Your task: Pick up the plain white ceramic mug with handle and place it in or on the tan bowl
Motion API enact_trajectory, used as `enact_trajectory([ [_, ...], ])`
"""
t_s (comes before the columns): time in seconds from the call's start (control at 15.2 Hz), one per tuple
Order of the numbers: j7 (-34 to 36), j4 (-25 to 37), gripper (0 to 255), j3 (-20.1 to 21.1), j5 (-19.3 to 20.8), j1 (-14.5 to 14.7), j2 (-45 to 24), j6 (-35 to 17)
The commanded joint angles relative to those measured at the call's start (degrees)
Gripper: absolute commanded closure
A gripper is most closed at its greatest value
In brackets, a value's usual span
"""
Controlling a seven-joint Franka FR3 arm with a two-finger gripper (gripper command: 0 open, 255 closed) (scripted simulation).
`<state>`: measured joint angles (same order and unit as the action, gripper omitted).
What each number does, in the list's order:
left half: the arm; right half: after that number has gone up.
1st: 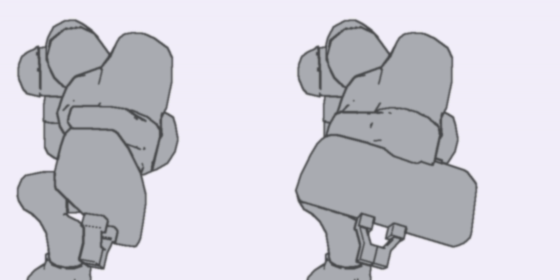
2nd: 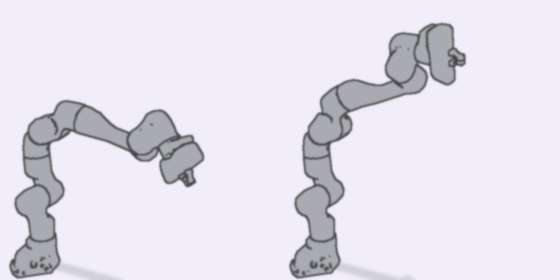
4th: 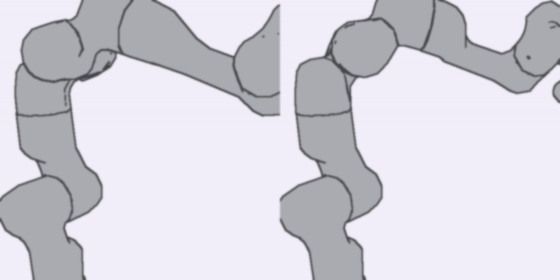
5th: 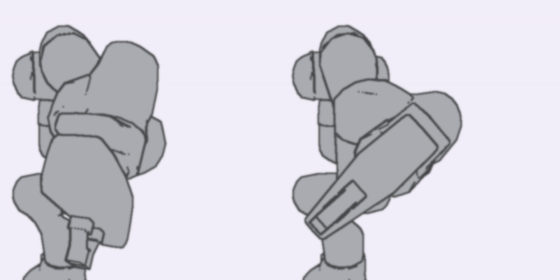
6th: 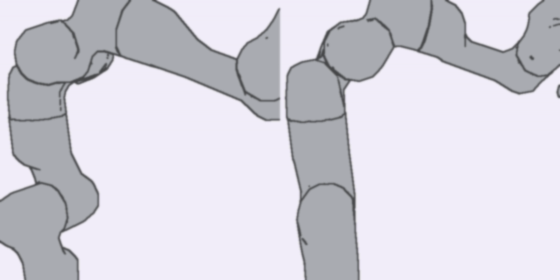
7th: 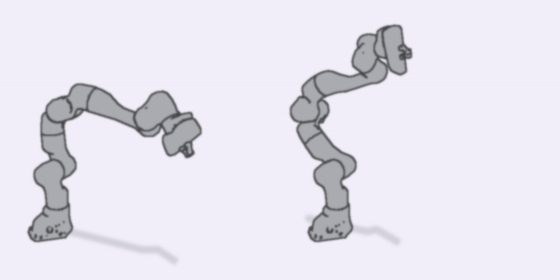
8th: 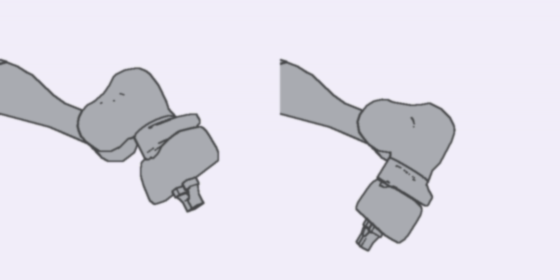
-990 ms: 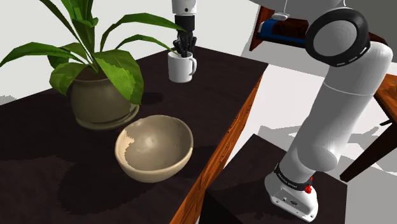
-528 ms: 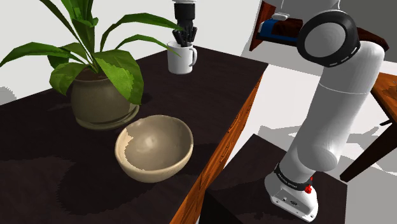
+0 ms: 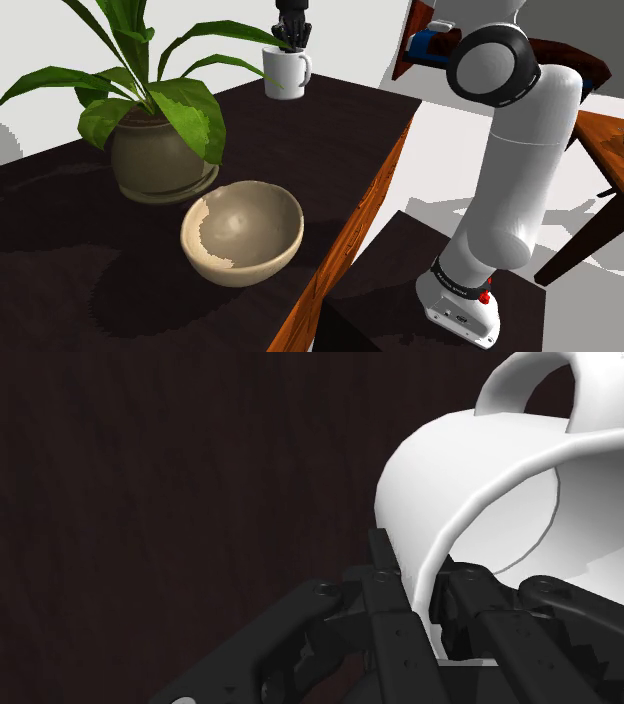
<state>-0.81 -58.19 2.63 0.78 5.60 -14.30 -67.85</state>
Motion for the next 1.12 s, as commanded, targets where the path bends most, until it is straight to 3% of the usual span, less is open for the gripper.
enact_trajectory([
  [0.0,0.3,3.5,255,0.1,0.1,0.2,-1.5,2.0],
  [0.46,8.8,-10.1,255,3.3,-0.8,5.1,8.8,-1.3],
  [1.06,20.8,-17.3,255,8.9,-2.6,11.0,15.5,-2.2],
])
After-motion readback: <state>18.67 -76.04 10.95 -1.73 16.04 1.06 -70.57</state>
